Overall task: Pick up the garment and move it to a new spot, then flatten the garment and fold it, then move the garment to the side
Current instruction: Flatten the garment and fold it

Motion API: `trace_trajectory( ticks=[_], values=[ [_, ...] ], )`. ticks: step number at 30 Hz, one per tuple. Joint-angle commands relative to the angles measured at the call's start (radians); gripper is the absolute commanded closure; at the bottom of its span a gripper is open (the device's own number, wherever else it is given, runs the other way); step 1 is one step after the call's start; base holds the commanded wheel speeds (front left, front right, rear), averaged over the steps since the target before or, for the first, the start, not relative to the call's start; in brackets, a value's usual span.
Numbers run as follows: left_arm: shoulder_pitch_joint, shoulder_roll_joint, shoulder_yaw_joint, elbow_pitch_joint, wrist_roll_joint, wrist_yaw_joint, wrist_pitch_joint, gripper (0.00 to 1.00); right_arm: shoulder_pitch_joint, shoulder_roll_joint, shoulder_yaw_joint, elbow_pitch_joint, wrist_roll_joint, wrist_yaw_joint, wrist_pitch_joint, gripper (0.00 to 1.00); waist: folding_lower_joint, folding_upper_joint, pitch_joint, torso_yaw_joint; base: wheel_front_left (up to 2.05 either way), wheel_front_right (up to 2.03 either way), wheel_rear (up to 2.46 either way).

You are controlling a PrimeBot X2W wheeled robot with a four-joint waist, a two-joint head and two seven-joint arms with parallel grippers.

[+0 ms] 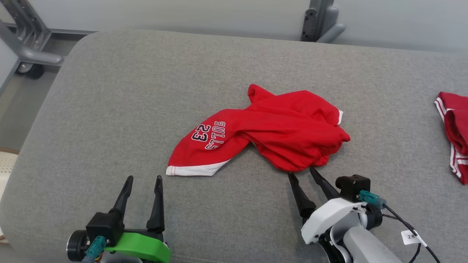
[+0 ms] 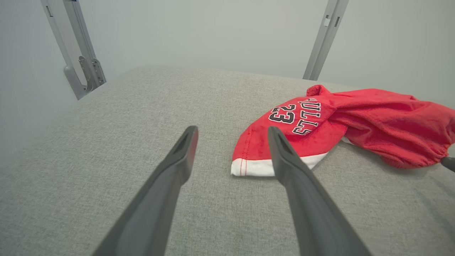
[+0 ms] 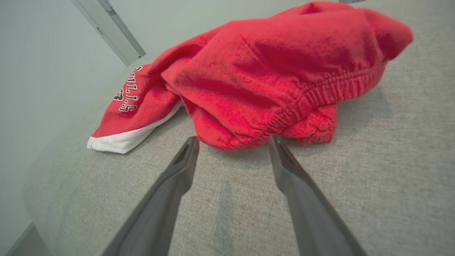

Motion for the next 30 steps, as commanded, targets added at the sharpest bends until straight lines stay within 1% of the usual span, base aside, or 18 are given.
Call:
trace_trajectory(
  ticks=[1,7,13,14,15,16,17,23,30],
  values=[
    [-0.002,-0.002,-0.013,-0.007,-0.016,0.007,0.000,0.00,-0.017,-0.003,-0.004,0.018,0.011,-0.002,-0.003,0.00,0.0000,0.0071,0.000,0.041,0.00,0.00,0.00],
    [-0.013,-0.002,-0.058,-0.020,-0.030,0.023,0.000,0.00,-0.084,-0.003,-0.009,0.146,0.055,-0.002,-0.003,0.00,0.0000,0.0071,0.016,0.080,0.00,0.00,0.00],
    [-0.023,-0.002,-0.074,-0.025,-0.035,0.033,0.000,0.00,-0.153,-0.003,-0.029,0.205,0.060,-0.001,-0.003,0.00,0.0000,0.0071,0.034,0.104,0.00,0.00,0.00],
    [-0.023,-0.002,-0.075,-0.025,-0.036,0.034,0.000,0.00,-0.162,-0.004,-0.040,0.201,0.047,-0.002,-0.003,0.14,0.0000,0.0071,0.035,0.105,0.00,0.00,0.00],
    [-0.023,-0.002,-0.075,-0.025,-0.036,0.036,0.000,0.00,-0.165,-0.003,-0.051,0.194,0.036,-0.001,-0.003,0.55,0.0000,0.0071,0.036,0.106,0.00,0.00,0.00],
    [-0.023,-0.002,-0.075,-0.025,-0.037,0.038,0.000,0.00,-0.165,-0.003,-0.059,0.185,0.025,-0.001,-0.003,0.73,0.0000,0.0071,0.036,0.106,0.00,0.00,0.00],
    [-0.022,-0.002,-0.074,-0.026,-0.037,0.039,0.000,0.00,-0.165,-0.003,-0.071,0.167,0.011,-0.002,-0.003,1.00,0.0000,0.0071,0.036,0.104,0.00,0.00,0.00],
    [-0.011,-0.002,-0.072,-0.029,-0.049,0.047,0.000,0.00,-0.116,-0.003,-0.091,0.023,-0.062,-0.001,-0.003,1.00,0.0000,0.0071,0.026,0.071,0.00,0.00,0.00],
    [0.001,-0.002,-0.083,-0.031,-0.060,0.053,0.000,0.00,-0.061,-0.003,-0.039,-0.147,-0.109,-0.001,-0.003,1.00,0.0000,0.0071,0.004,0.029,0.00,0.00,0.00]
  ],
)
